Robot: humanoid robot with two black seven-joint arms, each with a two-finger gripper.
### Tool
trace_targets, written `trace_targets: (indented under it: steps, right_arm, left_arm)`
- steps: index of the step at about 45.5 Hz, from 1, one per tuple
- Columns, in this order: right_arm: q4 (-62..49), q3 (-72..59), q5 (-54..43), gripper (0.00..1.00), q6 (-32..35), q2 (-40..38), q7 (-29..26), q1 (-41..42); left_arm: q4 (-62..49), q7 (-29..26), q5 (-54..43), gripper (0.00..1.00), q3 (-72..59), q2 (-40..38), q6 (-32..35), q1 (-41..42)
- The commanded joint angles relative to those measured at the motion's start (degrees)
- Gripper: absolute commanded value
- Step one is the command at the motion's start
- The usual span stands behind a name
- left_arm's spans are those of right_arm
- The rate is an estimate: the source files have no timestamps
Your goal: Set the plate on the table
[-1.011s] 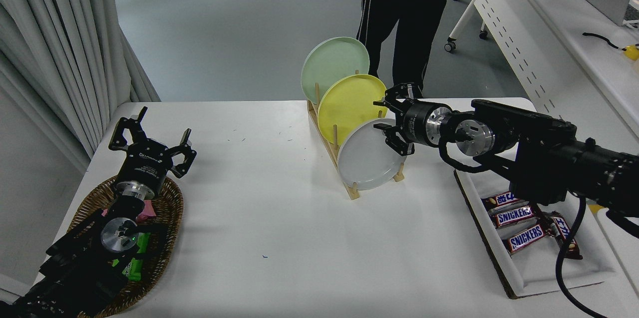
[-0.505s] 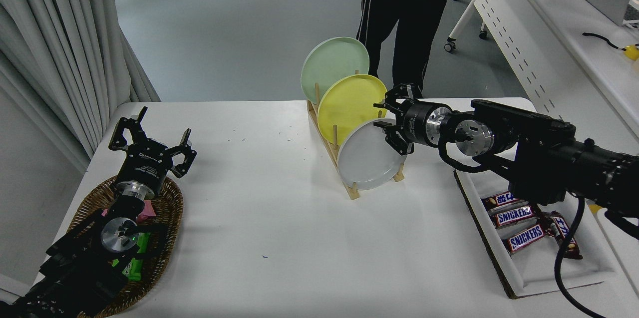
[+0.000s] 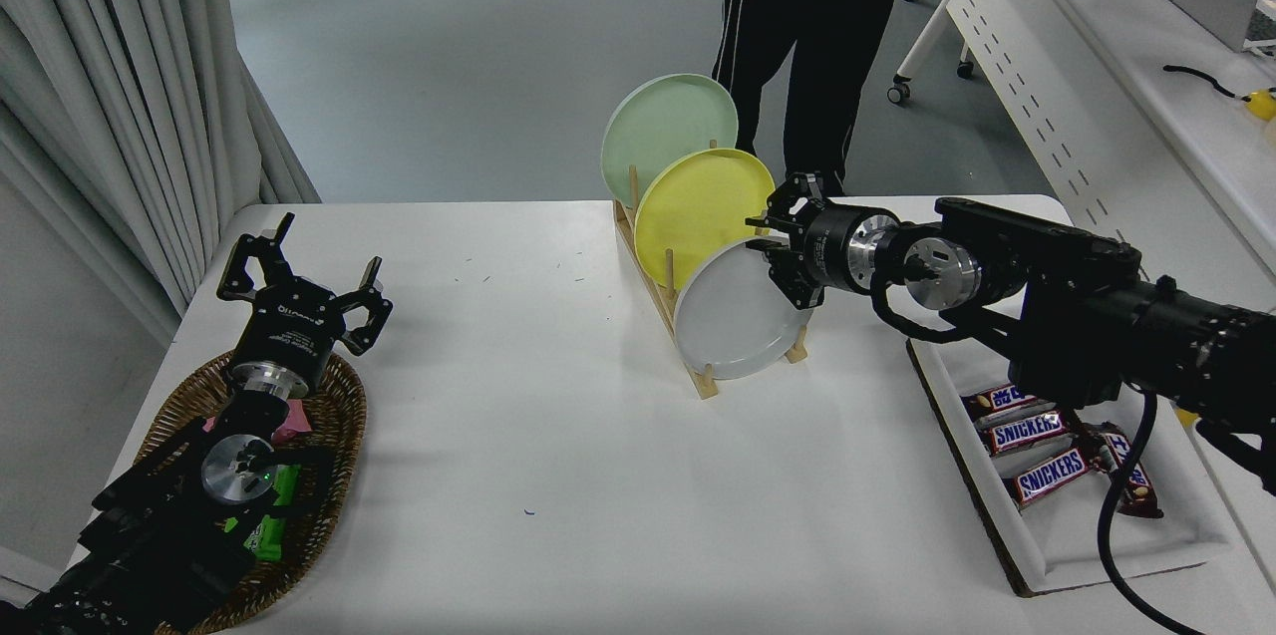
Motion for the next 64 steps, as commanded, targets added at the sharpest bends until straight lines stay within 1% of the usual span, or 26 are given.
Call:
trace_targets:
  steps: [1,14,17,22,35,45,55,64]
  right_arm:
    - [-0.06,0.01,0.00,0.16,0.00,0.08,-1.03,0.00]
    - [-0.06,0.10,0.00,0.15,0.18,0.08,-1.39,0.00]
    - [-0.06,0.10,0.00,0.13,0.44,-0.01,-1.39,0.00]
    - [-0.06,0.27,-0.08,0.12,0.44,-0.01,-1.39,-0.27]
    - [-0.06,0.28,-0.08,0.00,0.53,-0.10,-1.83,-0.18]
    - [0.02,0.89,-0.08,0.00,0.62,-0.36,-2.35,0.00]
    - [0.55,2.47,-0.17,0.00,0.53,-1.15,-4.02,0.70]
    - [3.54,9.15,0.00,0.00,0.88,-3.26,-6.40,1.84]
  left_arm:
    - [0.00,0.00,0.00,1.00,0.00,0.00,0.00,0.00]
    - [0.00,0.00,0.00,1.00,0.00,0.00,0.00,0.00]
    - [0.00,0.00,0.00,1.00,0.00,0.00,0.00,0.00]
    - [0.00,0.00,0.00,1.00,0.00,0.00,0.00,0.00]
    - [0.00,0.00,0.00,1.00,0.00,0.00,0.00,0.00]
    - [0.00,0.00,0.00,1.00,0.00,0.00,0.00,0.00]
    - [0.00,0.00,0.00,1.00,0.00,0.00,0.00,0.00]
    - [0.00,0.00,0.00,1.00,0.00,0.00,0.00,0.00]
